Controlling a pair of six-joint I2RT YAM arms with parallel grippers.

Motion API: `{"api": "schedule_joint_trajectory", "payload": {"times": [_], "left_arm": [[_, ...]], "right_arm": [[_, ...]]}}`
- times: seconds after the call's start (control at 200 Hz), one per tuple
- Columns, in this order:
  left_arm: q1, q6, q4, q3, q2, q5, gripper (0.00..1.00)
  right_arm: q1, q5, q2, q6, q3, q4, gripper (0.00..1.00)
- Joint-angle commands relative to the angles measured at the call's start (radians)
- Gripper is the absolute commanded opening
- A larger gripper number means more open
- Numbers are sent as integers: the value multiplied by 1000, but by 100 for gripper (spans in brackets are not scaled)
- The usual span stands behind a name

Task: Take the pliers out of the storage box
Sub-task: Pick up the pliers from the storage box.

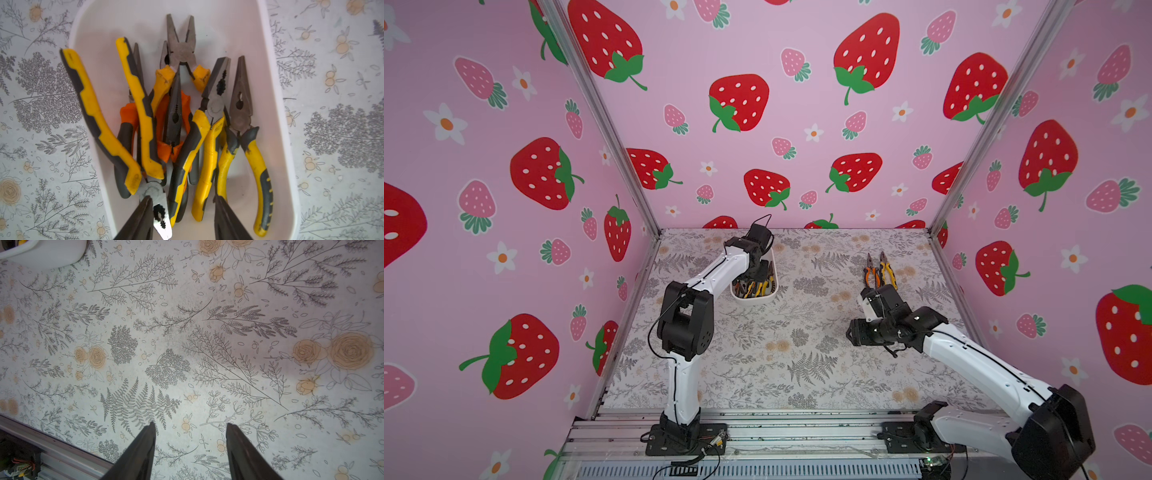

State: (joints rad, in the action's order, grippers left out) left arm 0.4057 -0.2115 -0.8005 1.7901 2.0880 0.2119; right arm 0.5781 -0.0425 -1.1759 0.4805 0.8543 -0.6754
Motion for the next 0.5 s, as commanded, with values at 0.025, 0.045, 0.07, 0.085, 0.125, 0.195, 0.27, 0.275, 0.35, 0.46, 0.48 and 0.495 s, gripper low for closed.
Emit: {"api": "schedule_joint_trajectory", "payload": {"times": [0.025,0.045,0.07,0.085,0.125,0.195,0.27,0.275,0.35,0.46,0.48,0.495], "left_arm": [[50,81,-76,120,76,139,45],[53,86,-82,131,87,149,44],[53,91,-87,144,99,159,42],[53,95,-92,151,106,165,41],[51,99,-100,168,122,182,41],[52,109,-110,184,141,216,41],[51,120,-105,184,151,237,41],[50,120,-105,184,151,239,41],[47,127,-101,178,158,250,41],[37,129,-83,152,155,250,40],[35,129,-79,144,155,246,40],[35,129,-77,140,155,241,41]], "right_arm": [[6,-15,32,14,-19,2,59],[6,-13,35,13,-20,0,59],[6,-12,38,13,-23,-4,59],[6,-11,40,15,-23,-4,59],[6,-10,45,17,-29,-8,59],[6,-8,55,18,-35,-14,59],[6,-8,63,21,-43,-16,59],[6,-8,64,21,-45,-16,59],[6,-8,67,21,-52,-15,59],[6,-9,67,21,-56,-16,59],[6,-9,68,21,-57,-15,59],[6,-8,68,21,-58,-15,59]]}}
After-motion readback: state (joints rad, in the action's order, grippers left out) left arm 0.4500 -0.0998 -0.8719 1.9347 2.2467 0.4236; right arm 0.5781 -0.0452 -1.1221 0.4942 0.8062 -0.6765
